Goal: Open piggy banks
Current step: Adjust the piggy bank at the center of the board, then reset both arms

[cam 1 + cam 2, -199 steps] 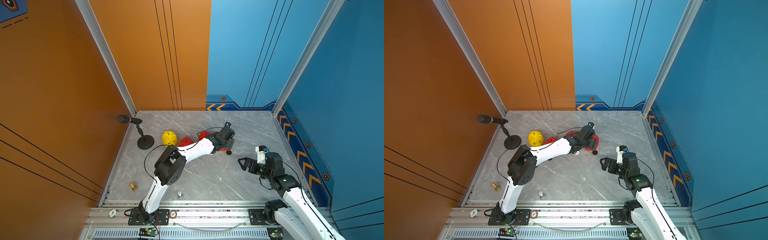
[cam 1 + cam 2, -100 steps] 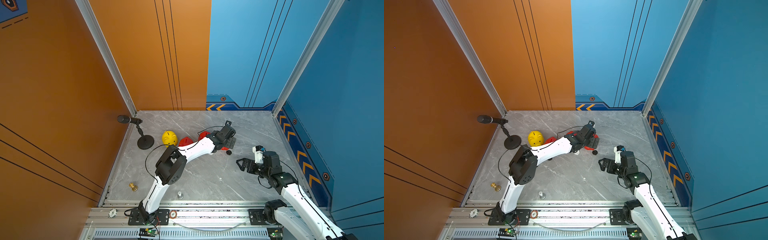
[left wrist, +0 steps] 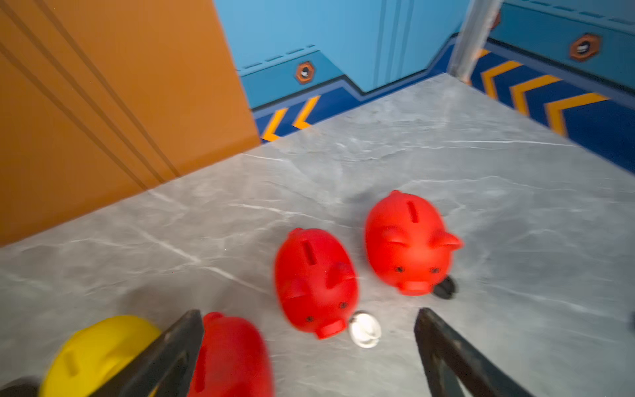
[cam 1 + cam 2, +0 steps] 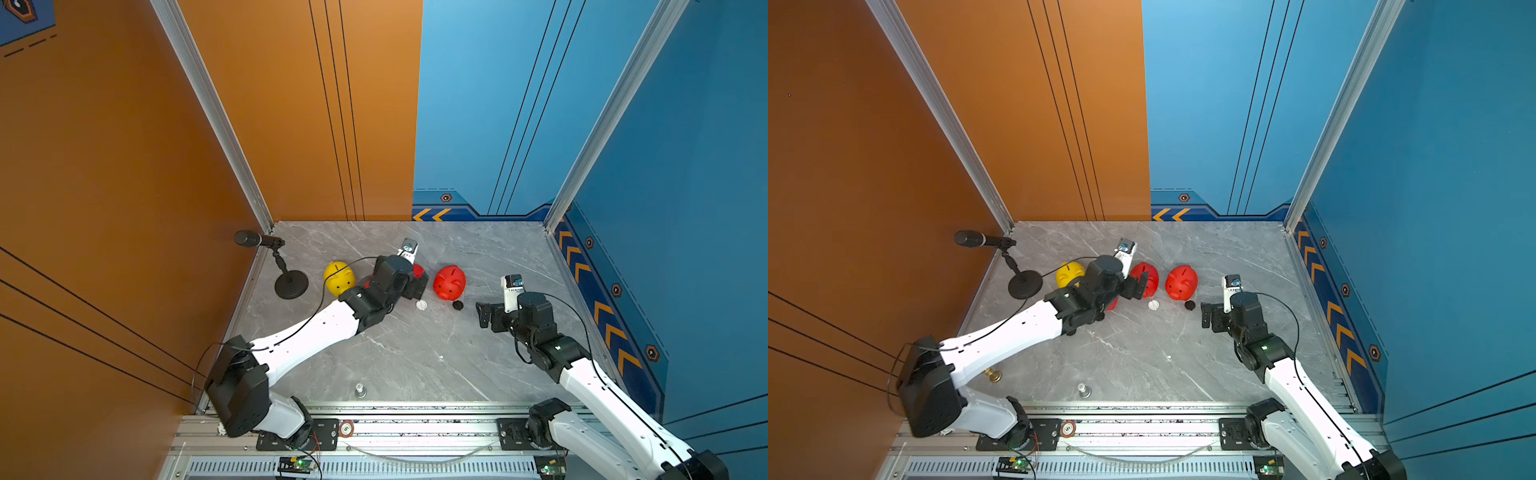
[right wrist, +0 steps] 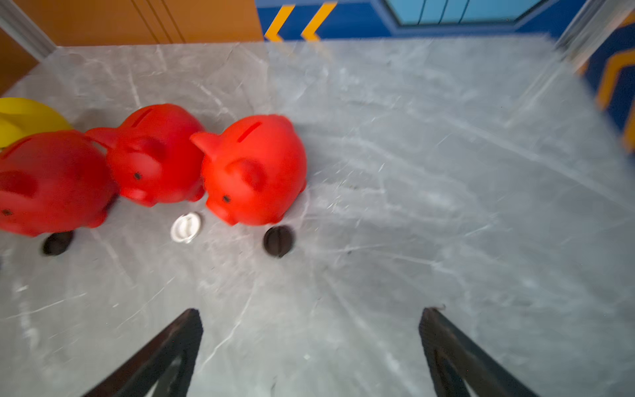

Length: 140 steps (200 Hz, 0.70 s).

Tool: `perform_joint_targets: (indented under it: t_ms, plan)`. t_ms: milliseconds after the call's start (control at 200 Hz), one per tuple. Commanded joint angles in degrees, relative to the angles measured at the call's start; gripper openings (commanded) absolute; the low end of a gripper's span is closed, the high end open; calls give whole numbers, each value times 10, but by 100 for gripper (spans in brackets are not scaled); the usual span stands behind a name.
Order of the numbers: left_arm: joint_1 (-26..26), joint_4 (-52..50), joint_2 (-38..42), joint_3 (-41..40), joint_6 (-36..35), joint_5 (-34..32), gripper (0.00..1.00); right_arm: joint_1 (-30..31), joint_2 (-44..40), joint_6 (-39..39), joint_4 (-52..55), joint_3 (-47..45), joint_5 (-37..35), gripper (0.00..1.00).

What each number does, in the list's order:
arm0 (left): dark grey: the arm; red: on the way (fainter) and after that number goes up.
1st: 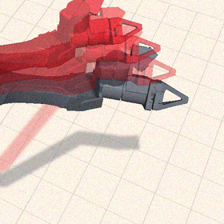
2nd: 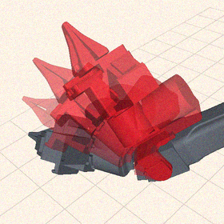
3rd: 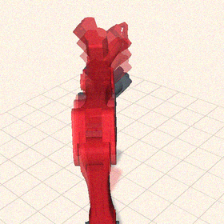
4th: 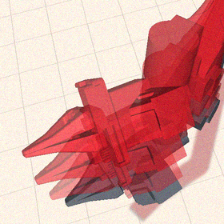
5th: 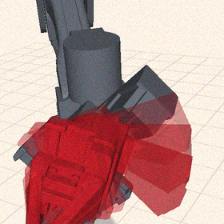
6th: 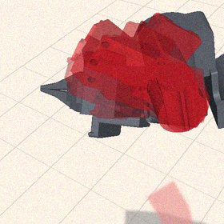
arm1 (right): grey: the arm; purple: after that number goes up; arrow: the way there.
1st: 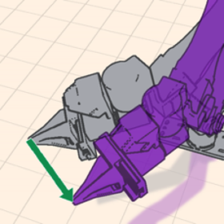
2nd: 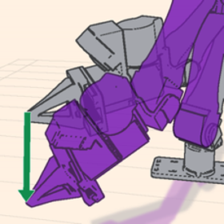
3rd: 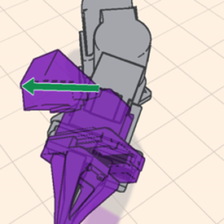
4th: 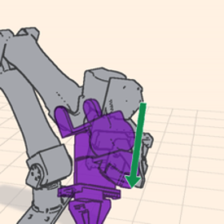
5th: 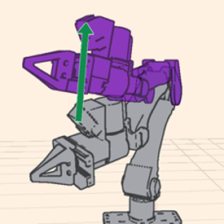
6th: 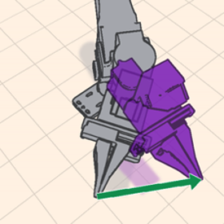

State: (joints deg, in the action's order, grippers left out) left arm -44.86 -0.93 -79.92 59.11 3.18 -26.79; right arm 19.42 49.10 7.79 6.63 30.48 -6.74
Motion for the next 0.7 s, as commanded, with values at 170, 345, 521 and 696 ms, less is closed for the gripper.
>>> perform_joint_targets:
  t_ms: [170,345,521,696]
  plan:
    - [134,128,179,-247,-71,-192,98,-53,74,-115,-191,-28,-156,100]
    - [283,179,197,-327,-13,-169,98,-72,166,-116,-298,-56,-155,100]
    - [406,288,112,-375,37,-11,98,-83,289,-106,-435,-76,-227,100]
    - [458,321,10,-333,66,51,98,-112,330,-108,-380,-20,-119,100]
